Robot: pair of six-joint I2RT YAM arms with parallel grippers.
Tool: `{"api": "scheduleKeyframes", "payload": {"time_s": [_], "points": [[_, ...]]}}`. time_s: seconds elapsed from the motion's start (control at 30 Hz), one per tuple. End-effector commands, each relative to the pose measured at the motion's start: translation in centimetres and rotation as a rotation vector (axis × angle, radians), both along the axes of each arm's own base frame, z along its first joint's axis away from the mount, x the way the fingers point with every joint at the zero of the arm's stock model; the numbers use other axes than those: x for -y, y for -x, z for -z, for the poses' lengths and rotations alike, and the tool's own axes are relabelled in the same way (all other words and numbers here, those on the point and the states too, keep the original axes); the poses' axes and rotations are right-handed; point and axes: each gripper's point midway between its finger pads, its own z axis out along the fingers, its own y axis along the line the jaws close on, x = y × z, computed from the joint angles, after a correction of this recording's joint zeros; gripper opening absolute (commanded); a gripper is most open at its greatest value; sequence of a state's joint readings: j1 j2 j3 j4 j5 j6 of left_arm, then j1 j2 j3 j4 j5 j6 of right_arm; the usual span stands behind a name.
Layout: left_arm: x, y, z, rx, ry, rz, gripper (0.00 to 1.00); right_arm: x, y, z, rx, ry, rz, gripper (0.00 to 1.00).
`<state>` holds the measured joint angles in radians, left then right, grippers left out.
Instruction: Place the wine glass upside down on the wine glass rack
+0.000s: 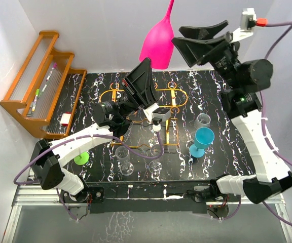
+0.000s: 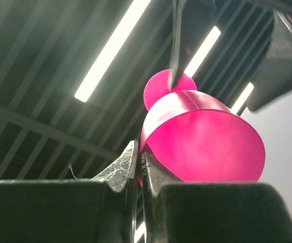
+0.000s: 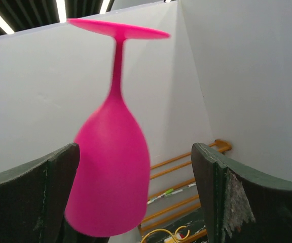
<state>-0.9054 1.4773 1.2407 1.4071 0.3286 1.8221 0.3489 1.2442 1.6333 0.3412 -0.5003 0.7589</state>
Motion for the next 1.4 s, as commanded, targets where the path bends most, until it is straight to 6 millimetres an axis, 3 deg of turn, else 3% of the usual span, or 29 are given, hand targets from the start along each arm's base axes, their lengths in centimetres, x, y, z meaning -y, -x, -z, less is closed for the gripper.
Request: {"api": "scheduleKeyframes", "payload": {"time_s": [0.0,0.37,1.0,1.27,1.37], "points": [[-1.8,3.0,-1.6,0.1,0.055,0.023,0.0,-0.2,0.8,-2.3,0.033,-0.062,-0.074,0.94],[-1.3,2.6,-1.2,0.083,0.049,0.027,0.0,-0.6,1.8,-3.8,0.071,-0.12,-0.192,0.89],[-0.4,1.4,-0.3,0.043,0.049,0.03,0.0,-1.0,1.0,-4.1,0.071,-0.125,-0.218,0.65],[-0.4,1.2,-0.2,0.036,0.051,0.033,0.0,-1.0,1.0,-4.2,0.079,-0.126,-0.212,0.41],[-0.2,1.2,0.1,0.034,0.044,0.034,0.0,-0.9,0.9,-4.3,0.078,-0.133,-0.201,0.45]]}}
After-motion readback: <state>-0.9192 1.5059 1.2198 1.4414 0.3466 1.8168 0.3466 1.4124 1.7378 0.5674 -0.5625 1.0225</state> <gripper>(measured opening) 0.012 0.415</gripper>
